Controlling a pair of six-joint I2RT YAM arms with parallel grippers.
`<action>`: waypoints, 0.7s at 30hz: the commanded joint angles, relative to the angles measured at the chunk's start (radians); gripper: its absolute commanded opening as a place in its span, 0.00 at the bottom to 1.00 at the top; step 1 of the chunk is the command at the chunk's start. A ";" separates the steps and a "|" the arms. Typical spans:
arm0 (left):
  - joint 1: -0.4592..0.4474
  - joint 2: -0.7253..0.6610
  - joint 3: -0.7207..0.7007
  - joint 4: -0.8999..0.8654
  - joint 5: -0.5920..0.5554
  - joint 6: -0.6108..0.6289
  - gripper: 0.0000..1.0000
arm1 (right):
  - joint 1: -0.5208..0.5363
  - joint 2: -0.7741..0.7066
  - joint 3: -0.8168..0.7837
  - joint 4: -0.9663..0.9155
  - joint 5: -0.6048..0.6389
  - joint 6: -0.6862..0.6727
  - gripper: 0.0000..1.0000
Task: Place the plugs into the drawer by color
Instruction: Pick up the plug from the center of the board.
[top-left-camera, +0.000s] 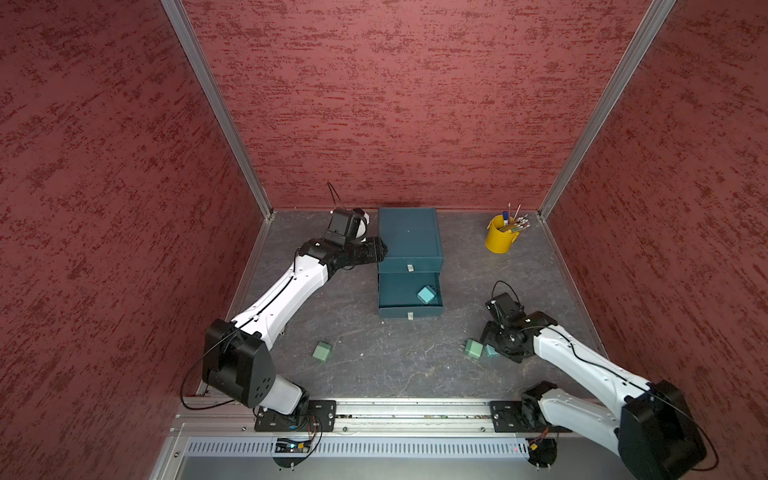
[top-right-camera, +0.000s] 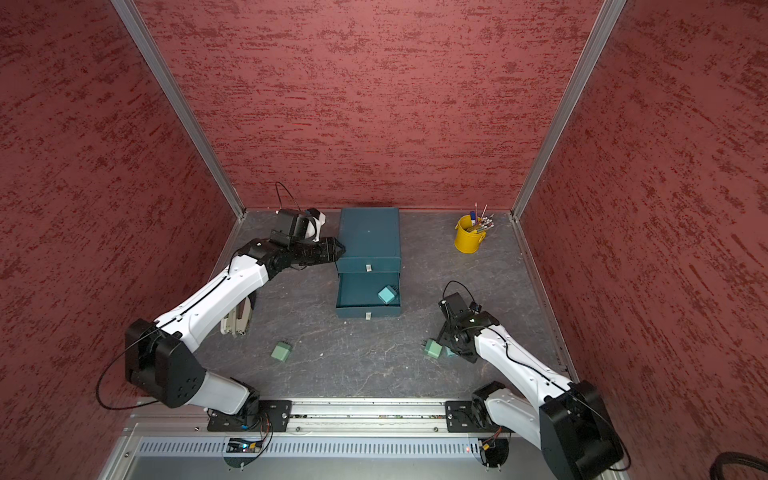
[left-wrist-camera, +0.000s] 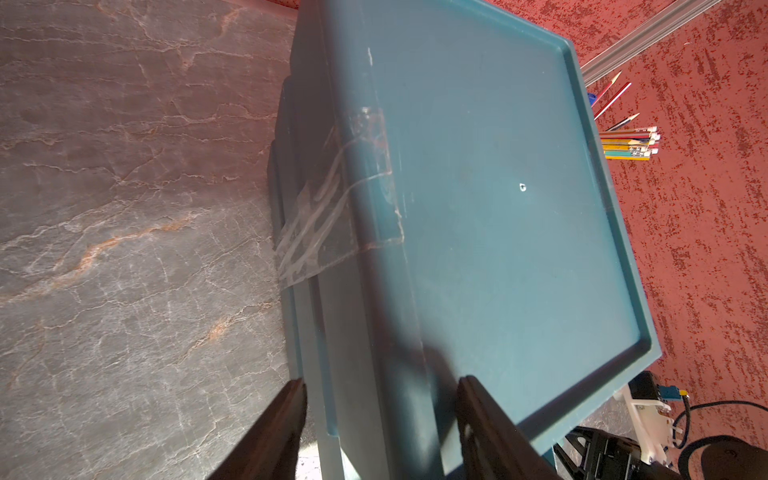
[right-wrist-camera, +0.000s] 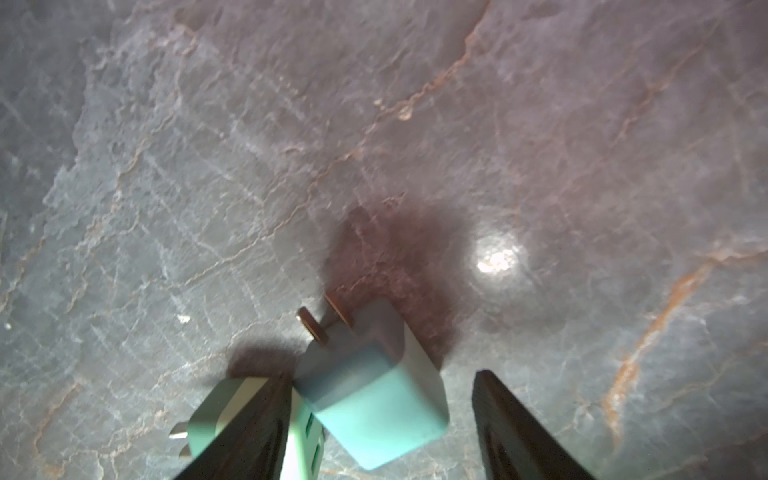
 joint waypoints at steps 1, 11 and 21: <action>0.005 -0.010 -0.008 -0.054 0.001 0.018 0.61 | -0.034 -0.011 -0.023 0.022 -0.028 -0.017 0.70; 0.005 -0.008 -0.011 -0.050 0.005 0.017 0.61 | -0.040 -0.026 -0.044 0.025 -0.070 -0.043 0.63; 0.005 -0.004 -0.016 -0.052 0.004 0.017 0.61 | -0.040 0.018 -0.020 0.031 -0.066 -0.053 0.51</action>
